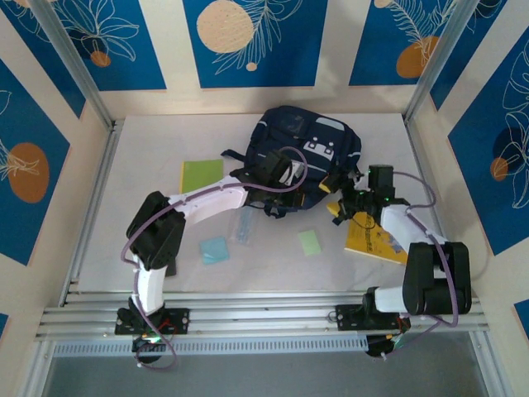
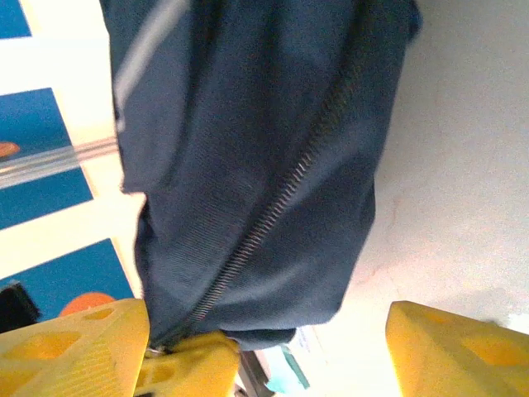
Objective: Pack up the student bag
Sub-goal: Unzip the student bag at the top-center of the table.
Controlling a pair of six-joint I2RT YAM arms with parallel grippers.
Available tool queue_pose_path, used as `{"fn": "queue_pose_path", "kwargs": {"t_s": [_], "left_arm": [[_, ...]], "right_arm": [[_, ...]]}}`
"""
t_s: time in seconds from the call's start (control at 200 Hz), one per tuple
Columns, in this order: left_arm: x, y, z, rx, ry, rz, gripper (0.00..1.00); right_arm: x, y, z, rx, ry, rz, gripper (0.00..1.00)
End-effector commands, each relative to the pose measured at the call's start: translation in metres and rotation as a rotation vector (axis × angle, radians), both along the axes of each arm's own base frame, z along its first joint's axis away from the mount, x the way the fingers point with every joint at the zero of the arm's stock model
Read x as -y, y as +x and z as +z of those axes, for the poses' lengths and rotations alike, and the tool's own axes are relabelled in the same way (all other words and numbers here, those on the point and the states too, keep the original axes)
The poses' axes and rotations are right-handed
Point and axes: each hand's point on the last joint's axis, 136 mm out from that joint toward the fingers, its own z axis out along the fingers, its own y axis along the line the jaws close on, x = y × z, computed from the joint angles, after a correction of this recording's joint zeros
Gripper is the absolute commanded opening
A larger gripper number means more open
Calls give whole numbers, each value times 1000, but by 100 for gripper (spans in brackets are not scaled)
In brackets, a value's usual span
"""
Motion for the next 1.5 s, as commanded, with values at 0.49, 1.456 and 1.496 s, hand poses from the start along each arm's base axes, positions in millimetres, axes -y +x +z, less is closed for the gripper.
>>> {"fn": "queue_pose_path", "kwargs": {"t_s": [0.49, 1.456, 1.496], "left_arm": [[-30, -7, 8, 29, 97, 15, 0], [-26, 35, 45, -11, -54, 41, 0], [-19, 40, 51, 0, -77, 55, 0]], "right_arm": [[-31, 54, -12, 63, 28, -19, 0], [41, 49, 49, 83, -137, 65, 68], [39, 35, 46, 66, -129, 57, 70]]}}
